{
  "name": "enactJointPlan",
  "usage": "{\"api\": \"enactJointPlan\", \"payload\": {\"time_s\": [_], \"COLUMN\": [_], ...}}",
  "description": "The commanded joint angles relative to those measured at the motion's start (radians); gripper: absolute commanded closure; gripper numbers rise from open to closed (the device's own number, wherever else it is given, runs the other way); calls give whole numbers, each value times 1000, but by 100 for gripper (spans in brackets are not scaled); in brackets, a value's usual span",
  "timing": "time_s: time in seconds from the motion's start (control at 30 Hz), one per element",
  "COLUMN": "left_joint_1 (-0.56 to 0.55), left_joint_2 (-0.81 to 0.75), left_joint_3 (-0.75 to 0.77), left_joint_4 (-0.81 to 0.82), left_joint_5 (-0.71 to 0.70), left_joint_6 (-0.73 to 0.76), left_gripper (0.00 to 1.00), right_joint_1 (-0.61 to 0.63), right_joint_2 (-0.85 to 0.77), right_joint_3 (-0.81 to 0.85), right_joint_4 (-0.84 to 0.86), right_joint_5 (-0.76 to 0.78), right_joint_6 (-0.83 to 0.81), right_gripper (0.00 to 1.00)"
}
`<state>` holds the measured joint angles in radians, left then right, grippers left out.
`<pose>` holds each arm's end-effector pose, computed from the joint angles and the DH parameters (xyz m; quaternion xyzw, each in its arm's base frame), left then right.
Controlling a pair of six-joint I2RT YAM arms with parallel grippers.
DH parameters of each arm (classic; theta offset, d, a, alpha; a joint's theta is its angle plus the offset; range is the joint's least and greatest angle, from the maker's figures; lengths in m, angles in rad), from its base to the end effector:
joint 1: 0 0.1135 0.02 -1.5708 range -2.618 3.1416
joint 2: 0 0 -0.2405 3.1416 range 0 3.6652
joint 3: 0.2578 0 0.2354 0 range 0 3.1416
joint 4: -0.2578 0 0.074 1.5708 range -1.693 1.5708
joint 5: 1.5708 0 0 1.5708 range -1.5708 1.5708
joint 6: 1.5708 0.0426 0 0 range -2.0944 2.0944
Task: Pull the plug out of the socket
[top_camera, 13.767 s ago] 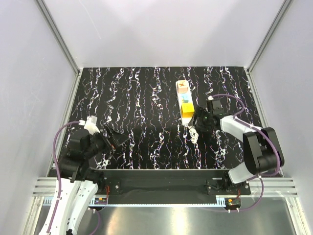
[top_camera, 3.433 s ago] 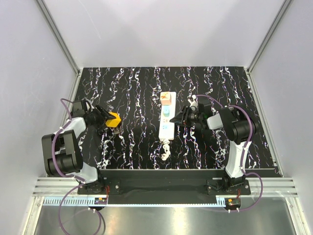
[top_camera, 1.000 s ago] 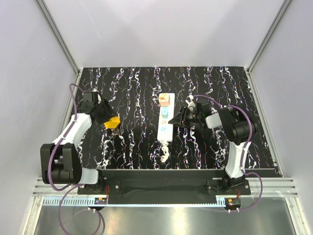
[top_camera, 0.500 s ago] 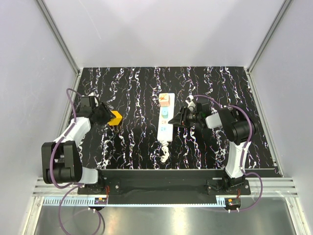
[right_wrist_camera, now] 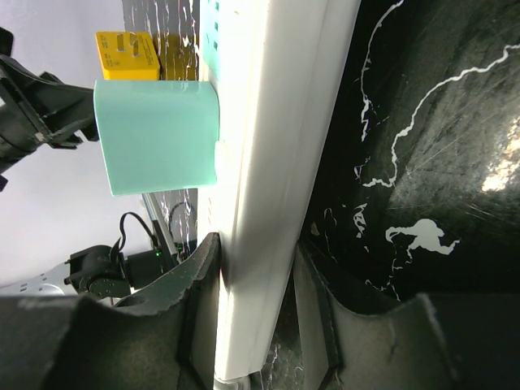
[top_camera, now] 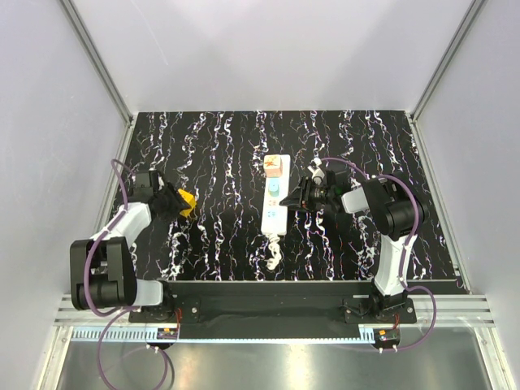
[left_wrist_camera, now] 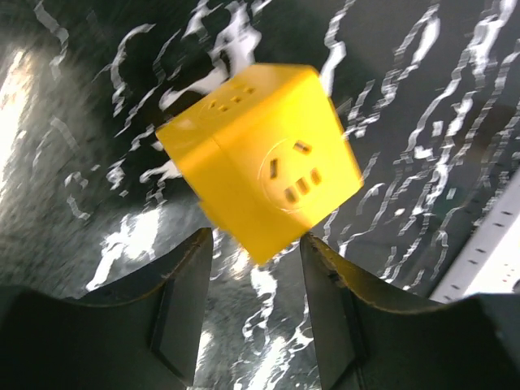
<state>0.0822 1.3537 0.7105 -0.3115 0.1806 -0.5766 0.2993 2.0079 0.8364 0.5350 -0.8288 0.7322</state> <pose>0.2531 0.0132 0.1653 -0.2811 0.9069 -0.1572 0.2718 0.3235 0.1327 0.0839 -0.0016 0.8372 0.5160 0.1813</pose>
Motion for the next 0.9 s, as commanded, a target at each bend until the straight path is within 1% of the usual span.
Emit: {"api": "enactJointPlan", "payload": {"time_s": [0.0, 0.1, 0.2, 0.23, 0.27, 0.3, 0.33, 0.37, 0.43, 0.47, 0.5, 0.53, 0.57, 0.67, 0.7, 0.77, 0.8, 0.87], "left_joint_1": [11, 11, 5, -1, -30, -54, -77, -152, -226, -264, -345, -390, -465, -554, -573, -626, -642, -683], "left_joint_2": [-45, -114, -221, -285, -319, -379, -404, -424, -445, -447, -441, -435, -424, -340, -282, -222, -159, -90], "left_joint_3": [-19, -29, -34, -42, -46, -49, -48, -45, -30, -28, -23, -16, -8, 35, 67, 104, 148, 199], "left_joint_4": [5, -4, -34, -35, -35, -35, -31, -32, -21, -11, 12, 18, 23, 25, 25, 35, 40, 57], "left_joint_5": [-35, -18, 14, 26, 43, 43, 37, 17, -1, -19, -38, -64, -119, -168, -176, -213, -223, -257], "left_joint_6": [-9, -8, -12, -20, -25, -28, -29, -28, -19, -11, -5, 10, 18, 34, 37, 43, 44, 46], "left_gripper": [49, 46, 39, 38, 32, 30, 28, 27, 27, 27, 27, 27, 27, 27, 28, 29, 29, 30], "right_joint_1": [17, 17, 17, 15, 17, 17, 15, 15, 17, 17, 17, 17, 17, 17, 17, 17, 17, 17], "right_joint_2": [22, 20, 22, 22, 26, 28, 31, 34, 35, 35, 37, 40, 41, 43, 42, 42, 43, 45], "right_joint_3": [-13, -13, -13, -11, -10, -10, -10, -10, -11, -13, -13, -13, -13, -13, -13, -11, -11, -10], "right_joint_4": [-29, -27, -24, -24, -24, -23, -23, -20, -15, -12, -12, -10, -13, -15, -17, -20, -20, -21], "right_joint_5": [40, 39, 39, 39, 37, 37, 36, 36, 33, 31, 31, 31, 31, 33, 33, 36, 36, 36], "right_joint_6": [-57, -56, -54, -53, -53, -51, -50, -47, -42, -40, -40, -42, -40, -43, -43, -47, -47, -47], "right_gripper": [100, 100, 100, 100, 100, 100, 100, 100, 100, 100, 100, 100, 100, 100, 100, 100, 100, 100]}}
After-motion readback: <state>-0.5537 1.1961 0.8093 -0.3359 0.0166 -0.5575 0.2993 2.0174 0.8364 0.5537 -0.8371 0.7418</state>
